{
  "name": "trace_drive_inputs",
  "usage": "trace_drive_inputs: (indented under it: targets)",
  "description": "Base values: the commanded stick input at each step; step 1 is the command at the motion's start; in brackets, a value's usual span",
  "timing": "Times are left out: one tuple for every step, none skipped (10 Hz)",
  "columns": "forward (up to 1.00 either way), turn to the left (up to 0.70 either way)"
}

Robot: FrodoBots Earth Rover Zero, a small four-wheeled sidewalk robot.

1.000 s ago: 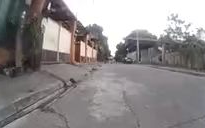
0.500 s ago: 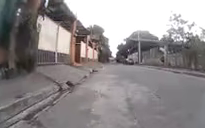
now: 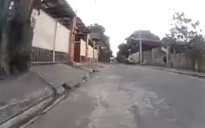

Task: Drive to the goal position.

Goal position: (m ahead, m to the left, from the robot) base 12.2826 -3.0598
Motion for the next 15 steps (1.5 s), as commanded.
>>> trace_drive_inputs:
  targets:
    - [0.70, 0.00]
    - [0.70, 0.00]
    - [0.70, 0.00]
    - [0.70, 0.00]
    - [0.70, 0.00]
    - [0.70, 0.00]
    - [0.70, 0.00]
    - [0.70, 0.00]
    - [0.70, -0.17]
    - [0.70, -0.32]
    - [0.70, -0.35]
    - [0.70, -0.35]
    - [0.70, -0.27]
    - [0.70, 0.00]
    - [0.70, 0.00]
